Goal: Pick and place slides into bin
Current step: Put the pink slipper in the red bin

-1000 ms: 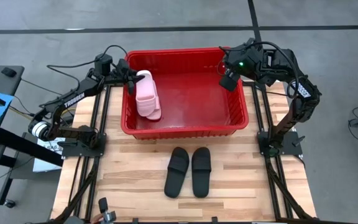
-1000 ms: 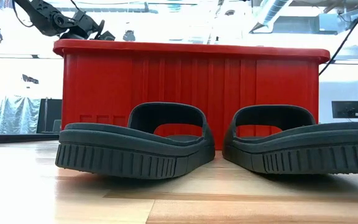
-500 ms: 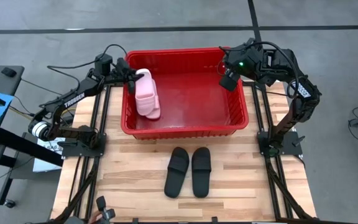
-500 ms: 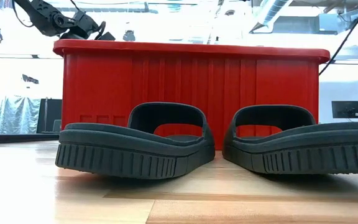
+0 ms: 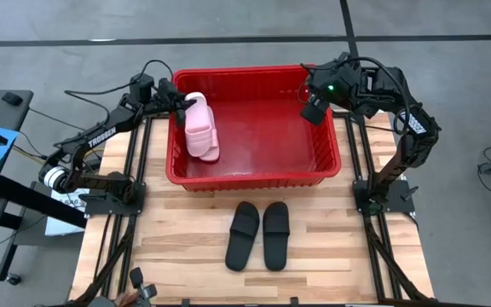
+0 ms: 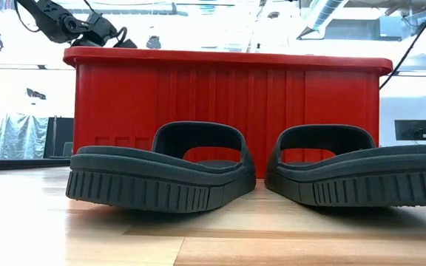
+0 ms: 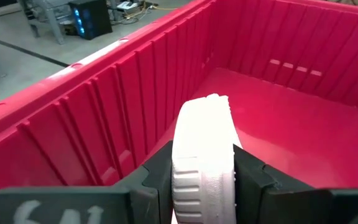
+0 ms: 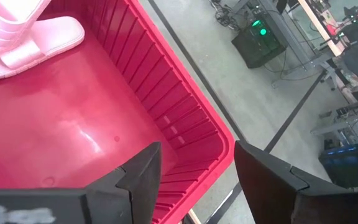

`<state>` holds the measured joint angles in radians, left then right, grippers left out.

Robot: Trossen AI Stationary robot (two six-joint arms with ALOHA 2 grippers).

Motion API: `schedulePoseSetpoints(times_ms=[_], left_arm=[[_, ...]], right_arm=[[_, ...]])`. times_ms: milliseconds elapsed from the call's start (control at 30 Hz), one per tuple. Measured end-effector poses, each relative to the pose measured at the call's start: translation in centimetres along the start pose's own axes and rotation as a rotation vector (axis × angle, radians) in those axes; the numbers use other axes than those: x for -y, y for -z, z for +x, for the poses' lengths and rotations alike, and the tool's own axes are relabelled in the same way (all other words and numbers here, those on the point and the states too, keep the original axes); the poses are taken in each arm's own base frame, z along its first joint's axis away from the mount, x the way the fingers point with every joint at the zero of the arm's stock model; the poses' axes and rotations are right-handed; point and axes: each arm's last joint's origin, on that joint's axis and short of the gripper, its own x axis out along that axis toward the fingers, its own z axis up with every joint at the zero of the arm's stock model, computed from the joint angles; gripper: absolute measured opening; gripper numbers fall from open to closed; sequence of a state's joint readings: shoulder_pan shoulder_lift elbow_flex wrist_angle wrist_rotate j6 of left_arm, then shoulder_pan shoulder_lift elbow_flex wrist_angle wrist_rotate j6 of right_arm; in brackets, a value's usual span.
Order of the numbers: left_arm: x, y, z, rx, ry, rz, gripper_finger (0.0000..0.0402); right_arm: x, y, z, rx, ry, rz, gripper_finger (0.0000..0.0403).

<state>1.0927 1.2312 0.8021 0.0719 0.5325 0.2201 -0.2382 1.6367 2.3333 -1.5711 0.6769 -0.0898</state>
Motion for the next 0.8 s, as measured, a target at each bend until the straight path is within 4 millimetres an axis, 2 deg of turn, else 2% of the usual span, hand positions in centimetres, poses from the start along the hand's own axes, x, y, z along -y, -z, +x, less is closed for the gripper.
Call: schedulePoseSetpoints(times_ms=[300, 667, 800], left_arm=[[0.15, -0.09, -0.01, 0.016, 0.056, -0.024, 0.0103], [0.14, -0.11, -0.01, 0.016, 0.051, -0.034, 0.0173], [0.09, -0.29, -0.01, 0.033, 0.047, -0.012, 0.0186]], right_arm=[[0.0, 0.0, 0.0, 0.0, 0.0, 0.0, 0.0196], [0.0, 0.0, 0.0, 0.0, 0.0, 0.002, 0.0196], [0.0, 0.0, 0.0, 0.0, 0.0, 0.003, 0.0196]])
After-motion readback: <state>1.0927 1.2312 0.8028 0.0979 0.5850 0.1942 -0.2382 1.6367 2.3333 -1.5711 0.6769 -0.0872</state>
